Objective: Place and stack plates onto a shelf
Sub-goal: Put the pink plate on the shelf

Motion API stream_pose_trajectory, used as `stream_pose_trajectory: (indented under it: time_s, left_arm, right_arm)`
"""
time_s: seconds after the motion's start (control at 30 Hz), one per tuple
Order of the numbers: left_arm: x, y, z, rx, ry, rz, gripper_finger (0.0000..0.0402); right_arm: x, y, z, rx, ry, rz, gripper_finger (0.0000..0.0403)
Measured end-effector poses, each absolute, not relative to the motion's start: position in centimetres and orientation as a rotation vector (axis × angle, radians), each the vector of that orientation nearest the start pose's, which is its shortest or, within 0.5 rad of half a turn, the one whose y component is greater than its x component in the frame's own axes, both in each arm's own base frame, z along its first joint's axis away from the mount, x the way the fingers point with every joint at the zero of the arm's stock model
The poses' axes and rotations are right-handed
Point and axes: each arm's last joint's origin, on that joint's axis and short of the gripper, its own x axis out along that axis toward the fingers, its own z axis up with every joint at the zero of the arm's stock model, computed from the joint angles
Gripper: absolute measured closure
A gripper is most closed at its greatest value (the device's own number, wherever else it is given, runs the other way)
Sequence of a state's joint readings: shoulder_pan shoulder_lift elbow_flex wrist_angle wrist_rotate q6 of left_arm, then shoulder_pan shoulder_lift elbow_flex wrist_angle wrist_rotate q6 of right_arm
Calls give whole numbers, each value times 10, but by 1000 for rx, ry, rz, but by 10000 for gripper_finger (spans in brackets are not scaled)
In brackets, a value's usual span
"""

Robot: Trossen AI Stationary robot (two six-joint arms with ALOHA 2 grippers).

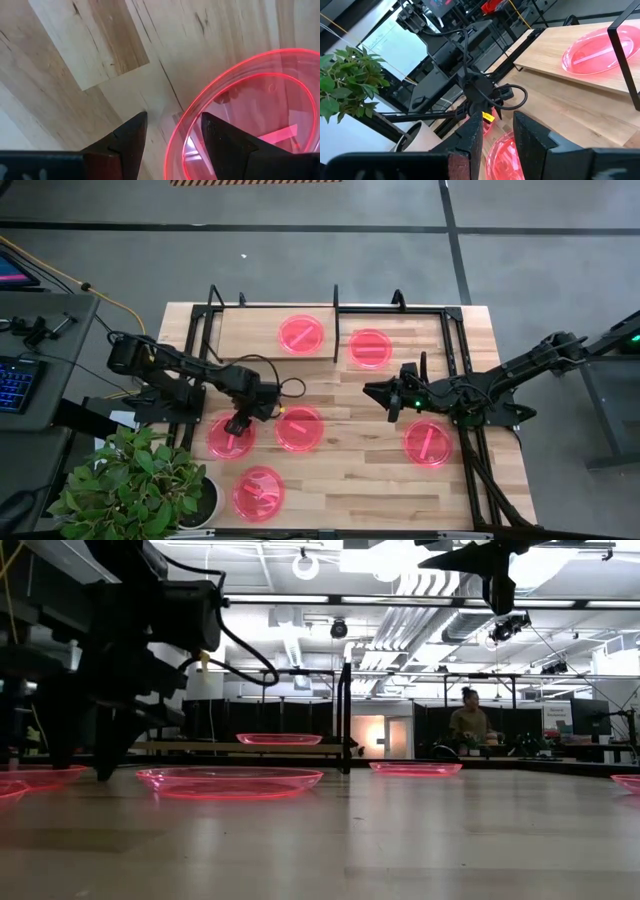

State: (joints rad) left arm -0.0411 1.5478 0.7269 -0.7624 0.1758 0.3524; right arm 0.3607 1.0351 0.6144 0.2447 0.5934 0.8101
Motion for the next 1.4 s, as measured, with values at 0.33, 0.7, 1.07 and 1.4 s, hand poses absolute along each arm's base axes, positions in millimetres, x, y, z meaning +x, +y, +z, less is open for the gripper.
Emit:
stream_pose_trajectory:
  time_s: [0.33, 0.7, 1.07, 1.4]
  left_arm:
    - [220, -18, 132, 170, 1554, -458, 259]
    - [218, -23, 132, 137, 1580, -472, 269]
    - [217, -23, 131, 192, 1576, -503, 296]
    - [225, -19, 142, 162, 1581, -422, 396]
  right_arm:
    - [215, 64, 269, 725, 55, -279, 313]
    - [215, 64, 269, 725, 55, -279, 313]
    - [215, 64, 269, 725, 55, -279, 313]
    - [215, 64, 269, 725, 55, -279, 313]
